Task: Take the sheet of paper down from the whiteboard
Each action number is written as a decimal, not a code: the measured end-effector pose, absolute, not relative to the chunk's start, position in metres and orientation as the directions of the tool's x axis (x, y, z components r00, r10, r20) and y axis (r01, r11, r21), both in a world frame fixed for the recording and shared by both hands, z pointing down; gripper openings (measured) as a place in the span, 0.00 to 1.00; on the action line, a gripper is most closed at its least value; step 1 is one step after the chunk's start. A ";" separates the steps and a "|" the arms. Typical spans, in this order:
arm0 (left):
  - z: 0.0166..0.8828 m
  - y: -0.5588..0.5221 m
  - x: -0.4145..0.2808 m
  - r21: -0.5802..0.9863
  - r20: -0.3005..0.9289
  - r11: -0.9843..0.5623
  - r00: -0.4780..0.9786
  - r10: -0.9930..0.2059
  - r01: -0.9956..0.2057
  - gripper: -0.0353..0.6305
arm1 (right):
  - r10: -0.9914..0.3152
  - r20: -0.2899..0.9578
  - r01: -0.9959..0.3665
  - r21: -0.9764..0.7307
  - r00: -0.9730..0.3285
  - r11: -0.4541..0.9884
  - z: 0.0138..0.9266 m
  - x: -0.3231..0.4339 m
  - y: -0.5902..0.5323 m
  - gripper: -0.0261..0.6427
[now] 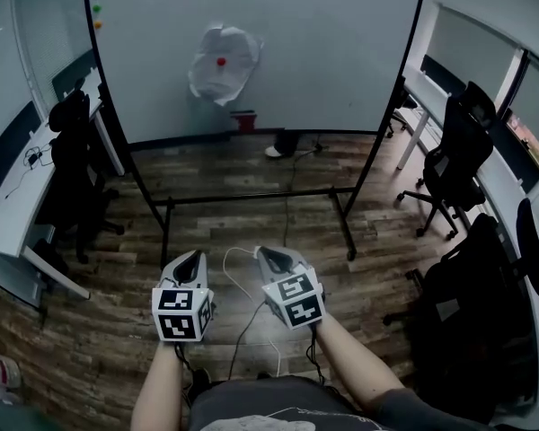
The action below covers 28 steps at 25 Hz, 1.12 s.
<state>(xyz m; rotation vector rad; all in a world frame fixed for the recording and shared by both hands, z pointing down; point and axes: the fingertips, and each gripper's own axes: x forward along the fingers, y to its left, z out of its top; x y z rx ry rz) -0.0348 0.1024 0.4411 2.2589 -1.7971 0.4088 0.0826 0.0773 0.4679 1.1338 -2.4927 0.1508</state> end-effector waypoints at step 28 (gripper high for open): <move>0.440 0.000 -0.091 0.065 0.300 -0.207 0.217 -0.929 -0.976 0.07 | -0.743 0.345 -0.781 0.044 -0.573 0.623 0.473 0.044 -0.024 0.07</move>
